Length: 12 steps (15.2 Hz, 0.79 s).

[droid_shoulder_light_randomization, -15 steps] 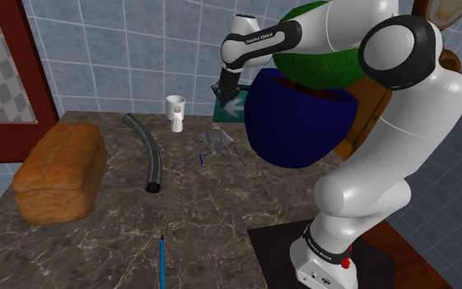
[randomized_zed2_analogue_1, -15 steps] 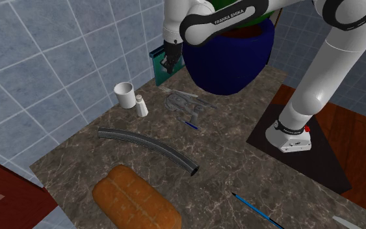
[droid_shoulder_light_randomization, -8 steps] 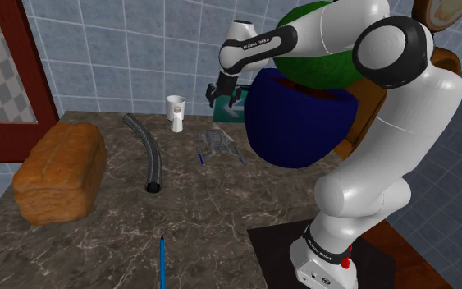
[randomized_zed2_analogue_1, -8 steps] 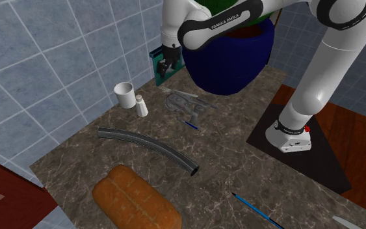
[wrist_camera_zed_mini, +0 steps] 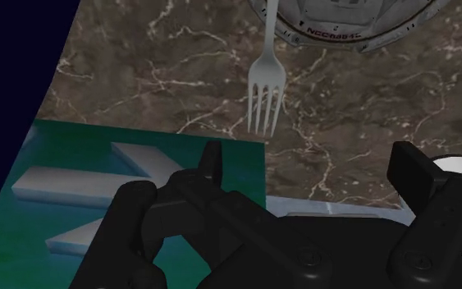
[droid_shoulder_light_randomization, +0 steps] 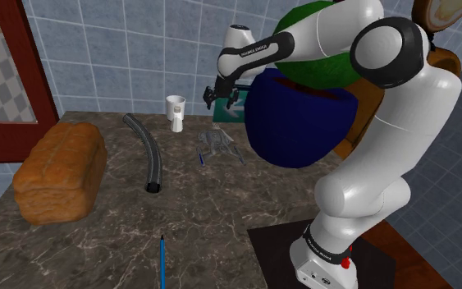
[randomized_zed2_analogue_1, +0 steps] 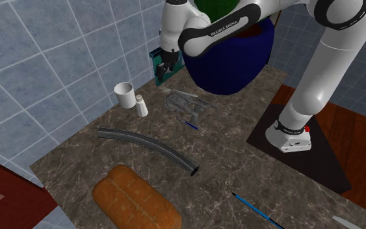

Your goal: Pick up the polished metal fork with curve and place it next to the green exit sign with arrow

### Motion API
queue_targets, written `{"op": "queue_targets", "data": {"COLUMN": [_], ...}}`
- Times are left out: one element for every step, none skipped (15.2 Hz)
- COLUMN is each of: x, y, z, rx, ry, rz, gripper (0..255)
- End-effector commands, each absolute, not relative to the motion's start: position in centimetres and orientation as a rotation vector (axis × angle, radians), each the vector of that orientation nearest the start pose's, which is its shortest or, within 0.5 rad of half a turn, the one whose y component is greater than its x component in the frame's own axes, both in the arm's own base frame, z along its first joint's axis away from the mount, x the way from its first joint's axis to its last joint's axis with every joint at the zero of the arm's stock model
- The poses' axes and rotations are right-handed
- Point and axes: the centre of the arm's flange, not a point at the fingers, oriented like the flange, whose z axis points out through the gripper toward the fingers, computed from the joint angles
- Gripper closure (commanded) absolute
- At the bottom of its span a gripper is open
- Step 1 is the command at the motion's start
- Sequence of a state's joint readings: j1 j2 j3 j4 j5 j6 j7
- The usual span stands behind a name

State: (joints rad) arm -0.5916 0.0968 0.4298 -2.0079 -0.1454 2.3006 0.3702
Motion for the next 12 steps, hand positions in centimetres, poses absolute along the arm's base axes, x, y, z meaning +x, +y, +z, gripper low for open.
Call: {"op": "queue_targets", "data": {"x": [58.9, 58.5, 58.5, 58.6, 58.6, 58.6, 58.6, 58.6, 58.6, 58.6, 58.6, 58.7], "y": [-12.6, -10.9, -10.9, -11.3, -11.6, -11.9, -12.2, -12.5, -12.6, -12.6, -12.6, -12.6], "z": [34.4, 43.7, 43.7, 42.5, 41.3, 40.2, 39.0, 37.8, 37.5, 37.0, 36.5, 36.0], "rx": [-3.065, -3.105, -3.105, -3.098, -3.091, -3.083, -3.074, -3.064, -3.062, -3.062, -3.062, -3.062], "ry": [0.744, 0.701, 0.701, 0.71, 0.718, 0.727, 0.735, 0.743, 0.745, 0.745, 0.745, 0.745], "rz": [-0.14, -0.377, -0.377, -0.331, -0.286, -0.24, -0.195, -0.151, -0.142, -0.142, -0.142, -0.142], "gripper": [0, 0, 0, 0, 0, 0, 0, 0, 0, 0, 0, 0]}}
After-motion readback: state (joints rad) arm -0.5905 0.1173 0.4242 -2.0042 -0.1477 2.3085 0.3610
